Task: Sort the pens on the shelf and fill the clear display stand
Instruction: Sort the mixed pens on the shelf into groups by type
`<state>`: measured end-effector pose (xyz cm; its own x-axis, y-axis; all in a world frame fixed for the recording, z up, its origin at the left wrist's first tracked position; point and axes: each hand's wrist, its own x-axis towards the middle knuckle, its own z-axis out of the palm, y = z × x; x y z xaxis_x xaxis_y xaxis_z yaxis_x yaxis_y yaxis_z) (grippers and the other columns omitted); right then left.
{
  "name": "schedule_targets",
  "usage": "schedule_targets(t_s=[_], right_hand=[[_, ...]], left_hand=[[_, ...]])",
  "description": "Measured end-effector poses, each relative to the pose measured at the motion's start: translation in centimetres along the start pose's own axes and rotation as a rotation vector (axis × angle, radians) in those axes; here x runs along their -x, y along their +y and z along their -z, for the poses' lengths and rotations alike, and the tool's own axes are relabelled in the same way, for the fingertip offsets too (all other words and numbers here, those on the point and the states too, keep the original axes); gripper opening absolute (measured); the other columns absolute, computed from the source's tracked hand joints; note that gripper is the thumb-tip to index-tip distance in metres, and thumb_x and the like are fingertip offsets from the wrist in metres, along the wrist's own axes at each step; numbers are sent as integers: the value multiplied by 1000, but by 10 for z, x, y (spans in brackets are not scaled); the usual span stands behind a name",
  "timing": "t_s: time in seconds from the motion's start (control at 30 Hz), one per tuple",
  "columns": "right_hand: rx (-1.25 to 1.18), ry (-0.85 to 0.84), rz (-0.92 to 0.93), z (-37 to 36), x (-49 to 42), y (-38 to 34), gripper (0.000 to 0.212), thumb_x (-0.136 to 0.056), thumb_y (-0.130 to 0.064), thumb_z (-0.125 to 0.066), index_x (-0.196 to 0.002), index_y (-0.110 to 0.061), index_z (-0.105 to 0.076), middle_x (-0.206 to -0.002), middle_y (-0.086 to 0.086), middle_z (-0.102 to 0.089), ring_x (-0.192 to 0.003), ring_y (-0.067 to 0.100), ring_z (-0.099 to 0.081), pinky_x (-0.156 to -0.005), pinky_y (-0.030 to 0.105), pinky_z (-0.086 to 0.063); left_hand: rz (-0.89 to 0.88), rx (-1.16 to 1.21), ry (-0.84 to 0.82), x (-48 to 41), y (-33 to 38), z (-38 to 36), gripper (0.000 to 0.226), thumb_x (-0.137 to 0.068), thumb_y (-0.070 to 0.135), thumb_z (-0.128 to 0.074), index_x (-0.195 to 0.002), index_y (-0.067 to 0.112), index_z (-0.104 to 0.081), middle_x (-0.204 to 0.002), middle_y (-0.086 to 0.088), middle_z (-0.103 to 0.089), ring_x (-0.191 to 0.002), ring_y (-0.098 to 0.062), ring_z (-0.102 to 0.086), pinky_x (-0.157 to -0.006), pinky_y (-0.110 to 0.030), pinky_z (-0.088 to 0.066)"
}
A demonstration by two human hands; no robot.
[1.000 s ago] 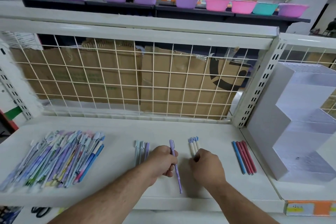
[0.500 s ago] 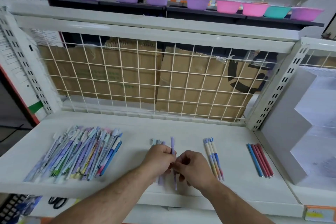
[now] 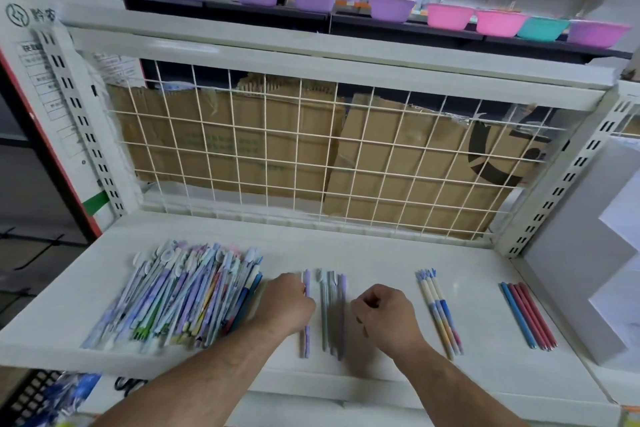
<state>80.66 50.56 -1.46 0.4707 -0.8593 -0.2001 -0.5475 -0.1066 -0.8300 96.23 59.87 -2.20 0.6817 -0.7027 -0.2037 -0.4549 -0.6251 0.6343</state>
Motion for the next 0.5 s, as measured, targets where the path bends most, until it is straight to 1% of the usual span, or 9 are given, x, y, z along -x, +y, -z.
schedule_targets(t_s=[0.1,0.17,0.23,0.27,0.3,0.33,0.4,0.43,0.5], right_hand=[[12,16,0,0,-1,-1,13,-82,-13,-62,-70,-12,-69,-64,2,-69,-60,18,-61,-60,31,-52],[33,14,-2,-1,-2,0,11,-81,-14,-63,-72,-13,-69,-67,3,-71,-62,19,-63,-63,33,-54],[56,19,-4,-1,-3,1,10,-81,-15,-63,-73,-13,-69,-69,3,-71,-65,20,-64,-65,34,-55],[62,26,-4,-1,-3,2,10,-82,-15,-64,-73,-13,-69,-69,2,-71,-65,20,-65,-66,34,-56],[58,27,-3,-1,-4,2,11,-83,-15,-65,-73,-13,-69,-69,2,-71,-65,20,-66,-65,35,-56],[36,10,1,-1,-4,2,10,-84,-15,-65,-75,-13,-69,-68,2,-71,-63,20,-66,-62,35,-55],[-44,-89,14,0,-3,1,3,-84,-14,-68,-82,-12,-70,-68,2,-73,-56,16,-65,-50,29,-49],[-76,-144,22,2,-2,1,5,-83,-15,-70,-87,-12,-70,-70,2,-74,-55,15,-66,-48,26,-45],[-104,-214,33,5,-2,1,19,-81,-20,-77,-95,-11,-68,-73,4,-76,-57,17,-68,-45,25,-44]], left_hand=[[13,15,6,-4,-1,-1,33,-77,6,-55,-61,17,-28,-55,2,-30,-45,-14,-27,-36,-22,-12],[11,63,0,-6,0,-1,23,-80,10,-56,-67,22,-41,-62,5,-43,-49,-11,-37,-38,-20,-19],[1,136,-25,-7,3,-3,11,-85,19,-59,-90,29,-60,-84,11,-61,-66,-2,-55,-45,-14,-32],[-1,177,-40,-8,6,-5,17,-85,22,-60,-100,29,-64,-94,12,-65,-76,-2,-60,-52,-14,-38],[-13,213,-47,-8,10,-8,21,-83,24,-62,-104,26,-67,-100,10,-67,-83,-5,-63,-59,-17,-43],[-27,234,-47,-8,14,-12,21,-82,26,-63,-102,24,-69,-99,9,-68,-86,-8,-65,-63,-22,-47],[-52,256,-43,-7,22,-17,16,-79,30,-66,-90,21,-72,-90,6,-69,-85,-12,-68,-68,-28,-53],[-55,280,-56,-7,25,-19,13,-77,30,-67,-86,21,-72,-86,5,-69,-84,-14,-69,-69,-30,-56],[-51,337,-97,-7,30,-22,13,-69,25,-68,-80,18,-72,-82,-4,-71,-79,-20,-71,-69,-37,-60]])
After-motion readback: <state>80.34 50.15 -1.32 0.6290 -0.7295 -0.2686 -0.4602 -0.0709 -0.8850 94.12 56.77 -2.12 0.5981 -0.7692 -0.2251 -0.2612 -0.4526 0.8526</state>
